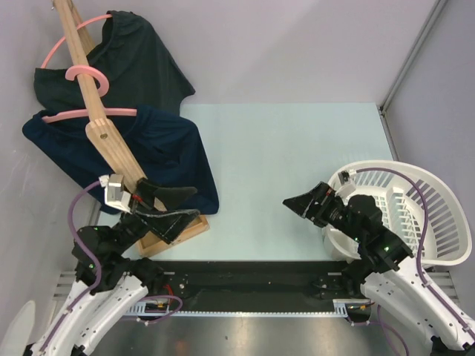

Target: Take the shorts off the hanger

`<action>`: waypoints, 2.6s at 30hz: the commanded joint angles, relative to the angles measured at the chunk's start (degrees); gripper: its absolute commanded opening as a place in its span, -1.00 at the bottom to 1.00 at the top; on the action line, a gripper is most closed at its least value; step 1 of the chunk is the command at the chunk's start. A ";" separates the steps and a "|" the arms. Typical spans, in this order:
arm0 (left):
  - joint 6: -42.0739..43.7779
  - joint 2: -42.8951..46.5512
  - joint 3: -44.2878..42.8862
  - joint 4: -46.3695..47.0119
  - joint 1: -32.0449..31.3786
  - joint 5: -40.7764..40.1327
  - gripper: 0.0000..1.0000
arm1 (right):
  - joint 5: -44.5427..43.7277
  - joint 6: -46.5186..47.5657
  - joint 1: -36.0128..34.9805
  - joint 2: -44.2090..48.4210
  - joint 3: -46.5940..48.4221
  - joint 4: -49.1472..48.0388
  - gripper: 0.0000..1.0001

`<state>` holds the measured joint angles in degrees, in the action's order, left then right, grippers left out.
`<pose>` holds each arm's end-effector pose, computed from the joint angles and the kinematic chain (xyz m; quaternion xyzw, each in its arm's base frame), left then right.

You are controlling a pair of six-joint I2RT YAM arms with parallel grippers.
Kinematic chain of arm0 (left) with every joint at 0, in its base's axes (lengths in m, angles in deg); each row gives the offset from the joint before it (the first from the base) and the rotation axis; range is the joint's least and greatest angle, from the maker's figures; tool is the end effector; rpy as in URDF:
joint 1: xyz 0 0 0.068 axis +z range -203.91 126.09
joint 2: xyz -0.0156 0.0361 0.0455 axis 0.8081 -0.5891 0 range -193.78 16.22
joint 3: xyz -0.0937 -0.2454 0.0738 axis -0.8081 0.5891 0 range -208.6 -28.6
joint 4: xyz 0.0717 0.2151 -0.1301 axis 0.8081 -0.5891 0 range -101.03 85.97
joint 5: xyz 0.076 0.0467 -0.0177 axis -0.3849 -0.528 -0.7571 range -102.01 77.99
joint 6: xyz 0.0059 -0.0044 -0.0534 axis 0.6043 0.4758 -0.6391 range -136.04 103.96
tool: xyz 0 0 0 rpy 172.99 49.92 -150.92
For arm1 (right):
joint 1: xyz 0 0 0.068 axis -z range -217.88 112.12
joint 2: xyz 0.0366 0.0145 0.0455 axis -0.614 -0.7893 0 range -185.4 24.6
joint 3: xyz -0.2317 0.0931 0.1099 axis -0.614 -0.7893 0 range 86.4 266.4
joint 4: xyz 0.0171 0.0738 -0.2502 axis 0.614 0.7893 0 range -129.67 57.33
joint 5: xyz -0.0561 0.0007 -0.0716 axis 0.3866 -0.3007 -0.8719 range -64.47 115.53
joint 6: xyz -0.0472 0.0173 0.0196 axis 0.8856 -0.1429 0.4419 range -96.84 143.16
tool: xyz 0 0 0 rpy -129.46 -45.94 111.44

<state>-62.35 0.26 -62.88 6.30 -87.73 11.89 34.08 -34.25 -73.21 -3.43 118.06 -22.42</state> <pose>0.0529 -0.0529 0.3712 0.1227 0.5155 -0.6224 0.5760 0.1061 0.0817 0.2872 0.1048 0.7781 0.4867 0.3830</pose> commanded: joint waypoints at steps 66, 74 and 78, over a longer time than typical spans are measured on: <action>6.67 18.69 -24.34 -62.89 0.07 -11.77 0.99 | 36.53 27.11 -11.78 -89.57 100.35 -26.90 -1.00; 5.61 18.95 -24.16 -62.18 -0.01 -11.51 0.99 | 36.19 13.82 -9.32 -89.48 100.70 -36.50 -1.00; 4.91 18.78 -24.25 -61.39 0.07 -10.72 1.00 | 34.60 9.17 -7.65 -89.39 101.06 -38.17 -1.00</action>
<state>-55.75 15.97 -87.21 -58.13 -87.76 -0.22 71.00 -17.18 -82.52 -94.13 214.80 -49.83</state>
